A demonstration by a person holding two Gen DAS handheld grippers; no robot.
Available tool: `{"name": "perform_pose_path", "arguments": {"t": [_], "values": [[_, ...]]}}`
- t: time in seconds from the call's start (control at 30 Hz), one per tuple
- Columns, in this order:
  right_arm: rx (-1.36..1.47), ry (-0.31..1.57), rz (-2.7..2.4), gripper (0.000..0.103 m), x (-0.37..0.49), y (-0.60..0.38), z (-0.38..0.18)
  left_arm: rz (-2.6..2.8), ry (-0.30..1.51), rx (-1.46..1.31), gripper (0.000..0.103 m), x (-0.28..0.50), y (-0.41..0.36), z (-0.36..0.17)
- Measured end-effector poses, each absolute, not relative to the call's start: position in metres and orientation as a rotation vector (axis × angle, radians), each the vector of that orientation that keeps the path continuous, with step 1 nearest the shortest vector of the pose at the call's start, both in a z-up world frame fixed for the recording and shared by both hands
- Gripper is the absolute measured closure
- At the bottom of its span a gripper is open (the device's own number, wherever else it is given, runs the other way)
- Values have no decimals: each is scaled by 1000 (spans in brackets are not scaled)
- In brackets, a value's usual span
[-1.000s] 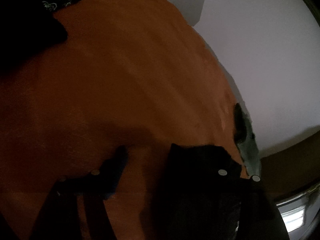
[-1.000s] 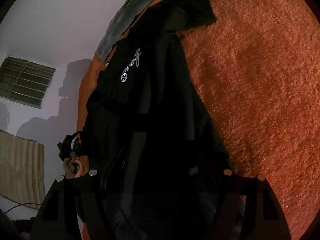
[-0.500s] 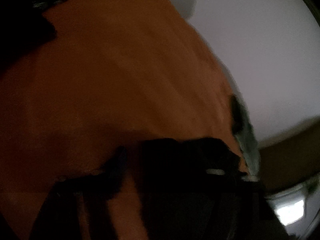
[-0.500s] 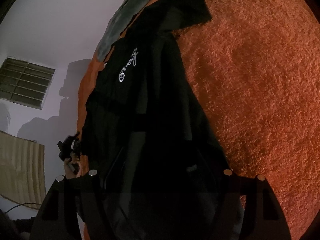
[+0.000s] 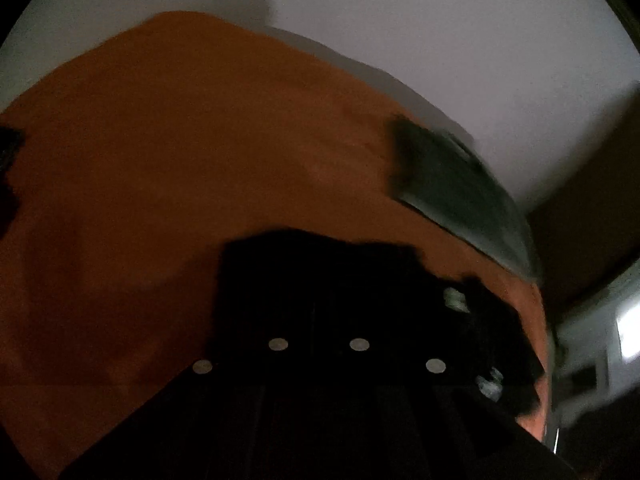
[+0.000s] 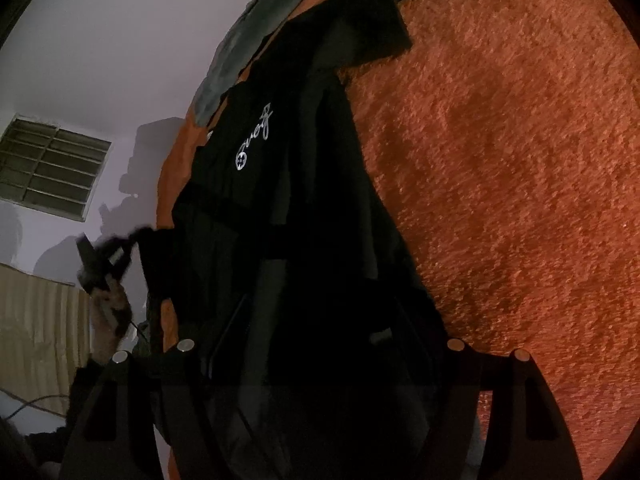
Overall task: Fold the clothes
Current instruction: 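Lift the T-shirt edge with both grippers and fold it over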
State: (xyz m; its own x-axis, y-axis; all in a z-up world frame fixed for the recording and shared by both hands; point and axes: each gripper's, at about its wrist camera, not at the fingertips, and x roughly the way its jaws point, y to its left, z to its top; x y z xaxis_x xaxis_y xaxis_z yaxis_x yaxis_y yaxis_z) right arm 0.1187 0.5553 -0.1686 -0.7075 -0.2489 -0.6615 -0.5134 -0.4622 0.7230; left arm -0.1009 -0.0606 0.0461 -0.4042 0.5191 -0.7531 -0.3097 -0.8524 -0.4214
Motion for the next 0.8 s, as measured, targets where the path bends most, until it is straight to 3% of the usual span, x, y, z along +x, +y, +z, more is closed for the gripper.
{"name": "perform_pose_path", "arguments": {"t": [0.2, 0.27, 0.33, 0.4, 0.47, 0.57, 0.8], "values": [[-1087, 1545, 2286, 31, 120, 557, -166, 2035, 7, -1363, 98, -70, 59, 77], [-1082, 1532, 2299, 31, 120, 556, -162, 2056, 67, -1288, 95, -63, 64, 103], [-1077, 1520, 2313, 31, 119, 556, -158, 2051, 18, -1220, 80, -61, 49, 130], [-1067, 1508, 2328, 31, 116, 557, -154, 2076, -61, -1154, 46, -62, 18, 153], [-1059, 1513, 2344, 31, 109, 558, -149, 2161, -118, -1103, 24, -63, -18, 160], [-1120, 1490, 2435, 31, 65, 544, -134, 2273, -84, -1161, 24, -73, -60, 134], [-1323, 1382, 2705, 31, -63, 492, -93, 2225, -161, -1495, 26, -62, -148, 4]]}}
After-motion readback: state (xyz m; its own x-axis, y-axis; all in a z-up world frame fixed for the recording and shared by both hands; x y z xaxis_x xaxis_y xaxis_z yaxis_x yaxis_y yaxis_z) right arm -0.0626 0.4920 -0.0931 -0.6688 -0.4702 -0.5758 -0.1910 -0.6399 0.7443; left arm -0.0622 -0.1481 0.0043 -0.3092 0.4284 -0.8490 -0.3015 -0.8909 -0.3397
